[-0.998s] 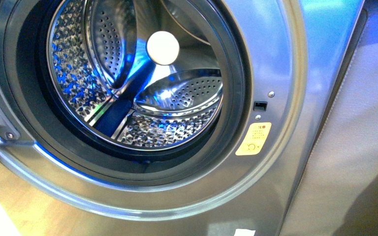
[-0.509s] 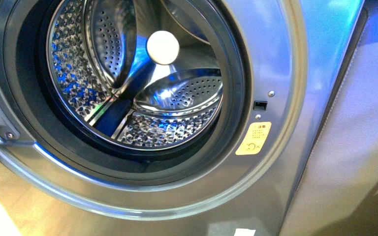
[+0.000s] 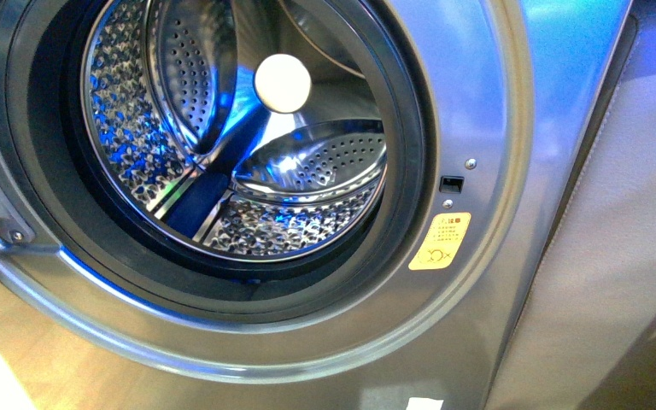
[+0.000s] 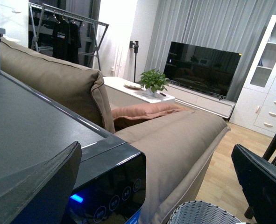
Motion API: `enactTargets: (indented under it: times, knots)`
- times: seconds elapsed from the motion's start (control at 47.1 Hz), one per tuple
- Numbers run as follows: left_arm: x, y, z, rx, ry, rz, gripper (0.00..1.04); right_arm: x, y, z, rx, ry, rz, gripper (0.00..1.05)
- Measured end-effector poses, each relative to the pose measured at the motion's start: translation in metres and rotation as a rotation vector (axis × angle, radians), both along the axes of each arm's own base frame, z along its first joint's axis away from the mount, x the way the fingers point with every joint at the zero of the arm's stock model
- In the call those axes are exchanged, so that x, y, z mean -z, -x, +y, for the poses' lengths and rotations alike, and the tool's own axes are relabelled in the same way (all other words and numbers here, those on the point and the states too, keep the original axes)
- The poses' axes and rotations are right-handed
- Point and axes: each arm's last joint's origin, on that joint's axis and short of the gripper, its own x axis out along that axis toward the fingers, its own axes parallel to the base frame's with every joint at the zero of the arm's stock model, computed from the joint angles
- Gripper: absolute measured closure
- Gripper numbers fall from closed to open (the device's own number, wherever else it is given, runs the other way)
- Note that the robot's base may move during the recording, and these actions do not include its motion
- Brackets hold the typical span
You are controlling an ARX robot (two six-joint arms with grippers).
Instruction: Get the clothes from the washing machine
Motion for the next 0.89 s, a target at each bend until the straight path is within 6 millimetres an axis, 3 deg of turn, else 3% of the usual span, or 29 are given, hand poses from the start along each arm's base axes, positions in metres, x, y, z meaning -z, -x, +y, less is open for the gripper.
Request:
enactTargets:
  times: [0.191,0.34,0.594,0.722,0.892]
  knots:
    - [0.0,0.0,0.0,0.0,0.0,0.0,0.07,-0.037,0.019,0.081,-0.132,0.211,-0.28,0.08]
    - [0.0,0.0,0.0,0.0,0.0,0.0,0.07,-0.042,0.036,0.132,-0.2,0.289,-0.433,0.08]
    - [0.0,0.0,0.0,0.0,0.0,0.0,0.07,-0.032,0.055,0.153,-0.119,0.419,-0.535,0.08]
    - [0.0,0.0,0.0,0.0,0.0,0.0,0.07,-0.021,0.061,0.154,-0.051,0.532,-0.57,0.08]
    - [0.0,0.0,0.0,0.0,0.0,0.0,0.07,-0.001,0.059,0.147,0.011,0.663,-0.491,0.08]
